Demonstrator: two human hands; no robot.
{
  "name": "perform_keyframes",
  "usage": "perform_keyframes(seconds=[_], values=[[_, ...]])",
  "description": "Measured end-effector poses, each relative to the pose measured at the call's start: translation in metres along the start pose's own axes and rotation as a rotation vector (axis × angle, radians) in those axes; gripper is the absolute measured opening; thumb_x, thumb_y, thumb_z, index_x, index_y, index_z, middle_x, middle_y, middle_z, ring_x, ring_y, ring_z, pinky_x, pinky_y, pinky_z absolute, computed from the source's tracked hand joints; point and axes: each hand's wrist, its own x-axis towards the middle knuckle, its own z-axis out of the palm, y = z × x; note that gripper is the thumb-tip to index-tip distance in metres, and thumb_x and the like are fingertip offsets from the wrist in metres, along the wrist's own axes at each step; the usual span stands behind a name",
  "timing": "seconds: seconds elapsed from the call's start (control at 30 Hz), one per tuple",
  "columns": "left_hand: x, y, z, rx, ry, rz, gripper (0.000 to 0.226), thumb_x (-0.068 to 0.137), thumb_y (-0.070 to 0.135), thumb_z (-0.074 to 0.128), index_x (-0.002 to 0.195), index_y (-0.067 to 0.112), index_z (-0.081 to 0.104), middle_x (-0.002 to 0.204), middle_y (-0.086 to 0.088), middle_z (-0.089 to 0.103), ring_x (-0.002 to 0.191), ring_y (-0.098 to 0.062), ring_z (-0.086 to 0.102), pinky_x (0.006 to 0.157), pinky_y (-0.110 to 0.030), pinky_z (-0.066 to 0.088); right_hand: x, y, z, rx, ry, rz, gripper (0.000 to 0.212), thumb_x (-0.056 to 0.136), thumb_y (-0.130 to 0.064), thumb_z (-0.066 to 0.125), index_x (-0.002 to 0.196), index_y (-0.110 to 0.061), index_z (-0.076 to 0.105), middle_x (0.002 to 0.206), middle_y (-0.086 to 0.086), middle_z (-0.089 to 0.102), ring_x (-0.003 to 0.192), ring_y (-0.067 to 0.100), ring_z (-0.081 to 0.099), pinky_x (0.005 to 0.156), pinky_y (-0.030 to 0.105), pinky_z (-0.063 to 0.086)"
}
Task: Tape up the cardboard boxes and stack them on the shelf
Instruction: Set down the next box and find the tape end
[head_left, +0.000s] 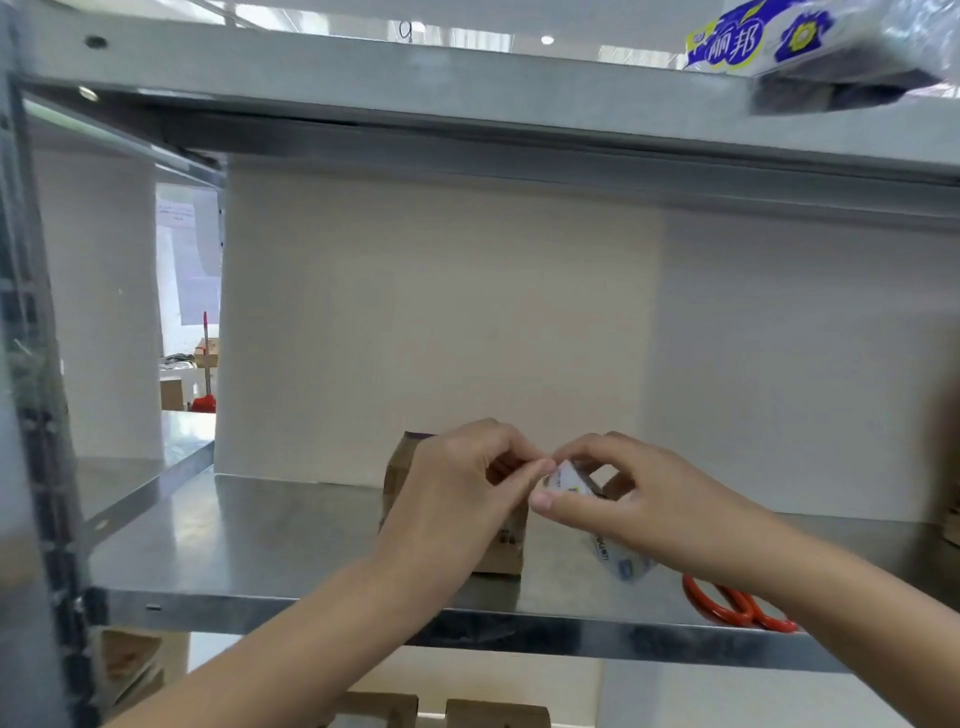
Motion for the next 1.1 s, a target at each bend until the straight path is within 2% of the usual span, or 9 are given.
perform_keyframes(seconds=[0.1, 0.27, 0.37, 0.43, 0.6, 0.73, 0.87, 1.0, 1.1], values=[[0.020, 0.005, -0.013, -0.039, -0.049, -0.135, 0.004, 0.082, 0.021, 0.081, 0.080, 0.019, 0.079, 0.074, 0.007, 0.076, 0.072, -0.012, 0.072, 0.071, -0.031, 0.060, 0.004, -0.005, -0.002, 0.086, 0.003, 0.022, 0.091, 0.048, -0.079, 0.073, 0.120, -0.040, 0.034, 0.114, -0.020, 0.050, 0.095, 0.005, 0.064, 0.073, 0.029, 0.062], [0.052, -0.002, -0.042, -0.249, -0.055, -0.358, 0.015, 0.078, 0.016, 0.082, 0.085, 0.003, 0.078, 0.074, -0.011, 0.076, 0.065, -0.017, 0.070, 0.064, -0.021, 0.057, 0.017, -0.009, -0.021, 0.108, 0.130, -0.119, 0.043, 0.065, -0.073, 0.064, 0.076, -0.032, 0.072, 0.090, -0.009, 0.068, 0.075, 0.006, 0.064, 0.061, 0.015, 0.047], [0.062, -0.011, -0.054, -0.319, -0.086, -0.455, 0.016, 0.078, 0.013, 0.080, 0.086, 0.000, 0.078, 0.074, -0.011, 0.074, 0.065, -0.016, 0.069, 0.063, -0.020, 0.056, 0.033, -0.008, -0.030, 0.210, 0.106, -0.045, 0.063, 0.076, -0.074, 0.048, 0.071, -0.016, 0.073, 0.081, -0.009, 0.070, 0.081, 0.001, 0.062, 0.081, 0.020, 0.043], [0.066, -0.019, -0.063, -0.324, -0.064, -0.506, 0.013, 0.081, 0.010, 0.079, 0.087, -0.001, 0.077, 0.074, -0.010, 0.073, 0.065, -0.015, 0.068, 0.062, -0.020, 0.056, 0.046, 0.001, -0.040, 0.335, 0.065, 0.052, 0.072, 0.087, -0.073, 0.036, 0.065, -0.011, 0.068, 0.082, -0.005, 0.073, 0.090, -0.001, 0.060, 0.099, 0.029, 0.028], [0.073, -0.054, -0.099, -0.393, 0.031, -0.755, 0.011, 0.082, 0.007, 0.076, 0.088, -0.002, 0.073, 0.068, -0.006, 0.066, 0.057, -0.013, 0.060, 0.054, -0.018, 0.055, 0.074, 0.038, -0.056, 0.313, 0.080, 0.137, 0.050, 0.089, -0.054, 0.056, 0.059, -0.013, 0.057, 0.062, 0.009, 0.060, 0.065, 0.019, 0.058, 0.104, 0.038, 0.042], [0.065, -0.085, -0.096, -0.405, 0.010, -0.884, 0.008, 0.084, 0.009, 0.074, 0.081, 0.003, 0.069, 0.067, -0.007, 0.056, 0.052, -0.013, 0.051, 0.046, -0.018, 0.047, 0.092, 0.051, -0.038, 0.192, 0.098, 0.212, 0.046, 0.086, -0.049, 0.067, 0.060, -0.013, 0.057, 0.056, 0.003, 0.056, 0.058, 0.017, 0.051, 0.083, 0.029, 0.045], [0.062, -0.101, -0.087, -0.310, 0.042, -0.902, 0.033, 0.076, 0.031, 0.085, 0.077, 0.011, 0.058, 0.064, -0.004, 0.048, 0.054, -0.014, 0.044, 0.053, -0.022, 0.043, 0.103, 0.049, -0.020, 0.089, 0.106, 0.148, 0.049, 0.087, -0.046, 0.069, 0.060, -0.012, 0.046, 0.051, 0.001, 0.041, 0.048, 0.016, 0.036, 0.060, 0.028, 0.032], [0.061, -0.111, -0.086, -0.187, -0.025, -0.916, 0.040, 0.073, 0.032, 0.087, 0.073, 0.011, 0.053, 0.061, -0.005, 0.047, 0.052, -0.015, 0.042, 0.054, -0.025, 0.043, 0.110, 0.047, -0.020, 0.044, 0.083, 0.127, 0.048, 0.085, -0.043, 0.070, 0.063, -0.011, 0.043, 0.067, 0.008, 0.030, 0.060, 0.020, 0.027, 0.060, 0.030, 0.023], [0.058, -0.116, -0.086, -0.190, -0.052, -0.941, 0.038, 0.073, 0.032, 0.086, 0.080, 0.007, 0.058, 0.059, -0.004, 0.047, 0.050, -0.014, 0.043, 0.050, -0.023, 0.043, 0.113, 0.048, -0.016, 0.016, 0.066, 0.128, 0.049, 0.085, -0.042, 0.070, 0.063, -0.009, 0.041, 0.068, 0.009, 0.028, 0.055, 0.019, 0.025, 0.058, 0.029, 0.023]])
